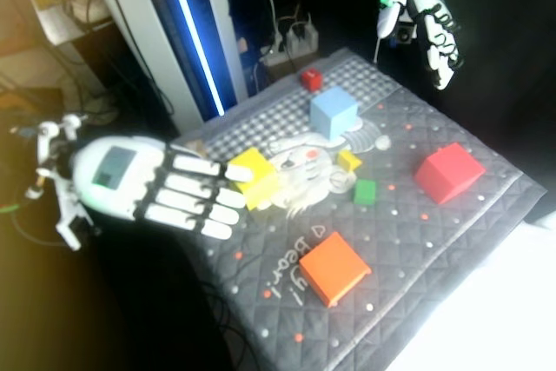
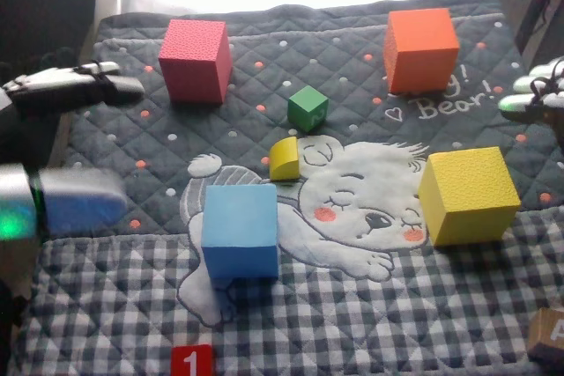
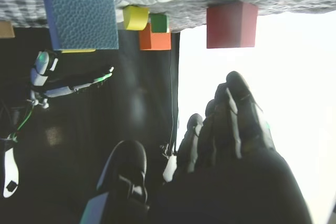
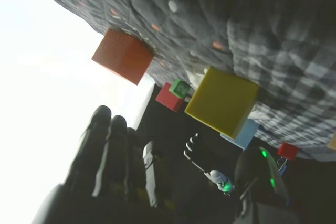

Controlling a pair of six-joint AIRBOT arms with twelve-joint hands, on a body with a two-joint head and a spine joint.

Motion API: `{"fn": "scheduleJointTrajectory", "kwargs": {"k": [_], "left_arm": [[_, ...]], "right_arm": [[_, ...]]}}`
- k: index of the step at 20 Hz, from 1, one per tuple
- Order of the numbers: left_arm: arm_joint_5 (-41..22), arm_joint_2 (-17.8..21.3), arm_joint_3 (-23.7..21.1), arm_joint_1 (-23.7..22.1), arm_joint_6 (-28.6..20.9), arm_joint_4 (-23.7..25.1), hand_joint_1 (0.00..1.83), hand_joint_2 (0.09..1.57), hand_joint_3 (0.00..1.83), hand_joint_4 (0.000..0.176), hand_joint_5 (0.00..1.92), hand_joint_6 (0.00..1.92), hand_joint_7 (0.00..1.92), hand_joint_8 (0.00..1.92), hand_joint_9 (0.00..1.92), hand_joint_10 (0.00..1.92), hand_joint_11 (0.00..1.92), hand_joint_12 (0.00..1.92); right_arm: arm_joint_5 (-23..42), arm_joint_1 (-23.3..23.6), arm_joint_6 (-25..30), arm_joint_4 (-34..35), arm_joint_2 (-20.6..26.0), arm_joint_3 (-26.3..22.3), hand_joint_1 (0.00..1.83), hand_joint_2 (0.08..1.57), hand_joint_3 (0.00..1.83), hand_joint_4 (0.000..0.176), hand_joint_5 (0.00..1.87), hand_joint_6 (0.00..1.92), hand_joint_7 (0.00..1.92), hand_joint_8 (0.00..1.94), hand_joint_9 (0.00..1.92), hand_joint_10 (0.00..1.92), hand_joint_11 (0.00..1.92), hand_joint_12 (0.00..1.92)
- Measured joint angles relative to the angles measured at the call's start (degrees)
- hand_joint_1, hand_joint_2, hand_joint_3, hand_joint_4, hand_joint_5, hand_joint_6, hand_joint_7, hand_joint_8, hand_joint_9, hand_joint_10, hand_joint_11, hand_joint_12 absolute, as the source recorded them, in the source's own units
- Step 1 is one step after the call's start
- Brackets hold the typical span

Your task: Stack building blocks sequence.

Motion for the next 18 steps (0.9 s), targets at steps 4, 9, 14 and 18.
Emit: {"fn": "scheduleJointTrajectory", "kwargs": {"k": [4, 9, 14, 18], "left_arm": [[7.7, 0.0, 0.6, -10.2, -0.3, 12.0, 0.74, 0.80, 0.00, 0.154, 0.37, 0.00, 0.12, 0.01, 0.16, 0.01, 0.00, 0.90], [15.5, -2.9, 2.7, -16.7, -5.0, 23.1, 0.75, 0.73, 0.00, 0.160, 0.38, 0.00, 0.24, 0.01, 0.25, 0.02, 0.00, 1.15], [22.3, -7.9, 4.3, -23.4, -11.0, 37.3, 0.74, 0.74, 0.00, 0.166, 0.37, 0.00, 0.27, 0.00, 0.29, 0.00, 0.00, 1.17], [27.7, -10.6, 5.6, -26.5, -12.0, 44.3, 0.74, 0.77, 0.01, 0.149, 0.31, 0.00, 0.21, 0.00, 0.24, 0.00, 0.00, 1.33]], "right_arm": [[0.5, 0.2, 0.0, -0.2, 0.0, 0.2, 0.82, 1.14, 0.00, 0.078, 0.41, 0.00, 0.35, 0.00, 0.26, 0.00, 0.07, 0.31], [2.3, 0.2, 0.0, 0.0, 0.3, 0.3, 0.81, 1.14, 0.00, 0.095, 0.38, 0.00, 0.30, 0.00, 0.22, 0.00, 0.12, 0.33], [2.6, 0.2, 0.0, 0.2, 0.3, 0.3, 0.83, 1.12, 0.00, 0.094, 0.40, 0.01, 0.32, 0.00, 0.26, 0.01, 0.16, 0.35], [2.6, 0.2, 0.0, 0.3, 0.4, 0.3, 0.86, 1.11, 0.00, 0.087, 0.41, 0.00, 0.31, 0.00, 0.26, 0.00, 0.16, 0.35]]}}
